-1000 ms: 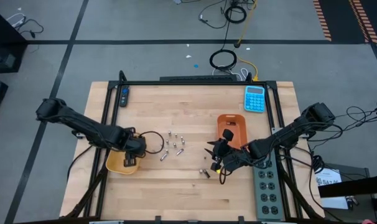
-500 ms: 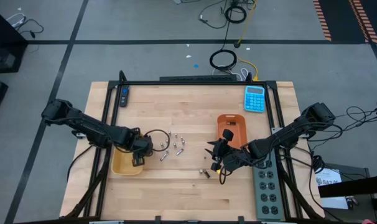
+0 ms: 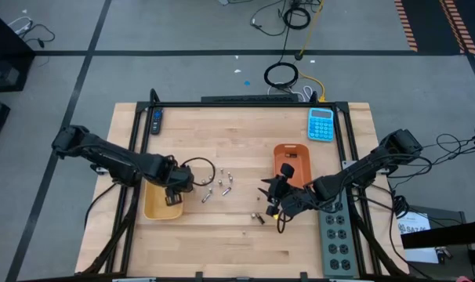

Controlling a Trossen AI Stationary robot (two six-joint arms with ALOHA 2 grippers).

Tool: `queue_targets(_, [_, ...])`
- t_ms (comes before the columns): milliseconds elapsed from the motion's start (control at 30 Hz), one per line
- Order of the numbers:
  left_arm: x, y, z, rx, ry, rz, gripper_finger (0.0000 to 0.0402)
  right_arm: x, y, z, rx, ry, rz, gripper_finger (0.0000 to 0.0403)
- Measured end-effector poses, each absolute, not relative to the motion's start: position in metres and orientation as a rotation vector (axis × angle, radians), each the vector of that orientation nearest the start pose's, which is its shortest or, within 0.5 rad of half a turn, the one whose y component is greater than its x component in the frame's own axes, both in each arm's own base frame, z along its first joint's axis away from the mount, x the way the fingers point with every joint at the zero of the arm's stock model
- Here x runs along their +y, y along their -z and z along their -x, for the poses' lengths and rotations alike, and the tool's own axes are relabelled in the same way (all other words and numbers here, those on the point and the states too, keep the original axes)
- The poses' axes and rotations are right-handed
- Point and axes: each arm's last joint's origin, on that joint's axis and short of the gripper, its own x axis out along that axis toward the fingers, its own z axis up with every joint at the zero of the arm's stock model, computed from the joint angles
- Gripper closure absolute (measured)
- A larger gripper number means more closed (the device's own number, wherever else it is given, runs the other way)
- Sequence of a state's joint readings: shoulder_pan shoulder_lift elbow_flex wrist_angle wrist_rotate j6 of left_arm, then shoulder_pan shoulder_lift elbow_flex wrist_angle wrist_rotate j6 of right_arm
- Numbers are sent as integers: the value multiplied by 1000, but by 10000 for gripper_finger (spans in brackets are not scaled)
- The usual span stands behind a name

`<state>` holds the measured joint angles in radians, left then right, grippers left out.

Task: Sort batteries
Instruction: Put the silver battery into the yellow bin

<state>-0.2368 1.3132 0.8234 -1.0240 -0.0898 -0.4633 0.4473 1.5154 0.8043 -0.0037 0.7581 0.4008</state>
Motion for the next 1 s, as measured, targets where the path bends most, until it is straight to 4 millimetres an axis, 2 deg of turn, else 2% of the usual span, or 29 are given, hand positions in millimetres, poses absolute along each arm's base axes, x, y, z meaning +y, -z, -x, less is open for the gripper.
queue_targets(133, [-57, -225, -208, 1396, -149, 89, 231, 111, -194, -276, 519, 408, 18, 271])
queue_targets(267, [-65, -231, -216, 1294, -120, 19, 231, 113, -194, -275, 519, 399, 20, 271])
queue_targets(533, [-79, -222, -232, 1210, -75, -18, 221, 118, -195, -274, 512, 385, 21, 271])
queue_targets(800, [-83, -196, -243, 1319, -93, -53, 162, 118, -195, -274, 512, 384, 22, 271])
queue_targets(1000, [-81, -182, -249, 1369, -117, -74, 159, 120, -195, -273, 512, 377, 23, 271])
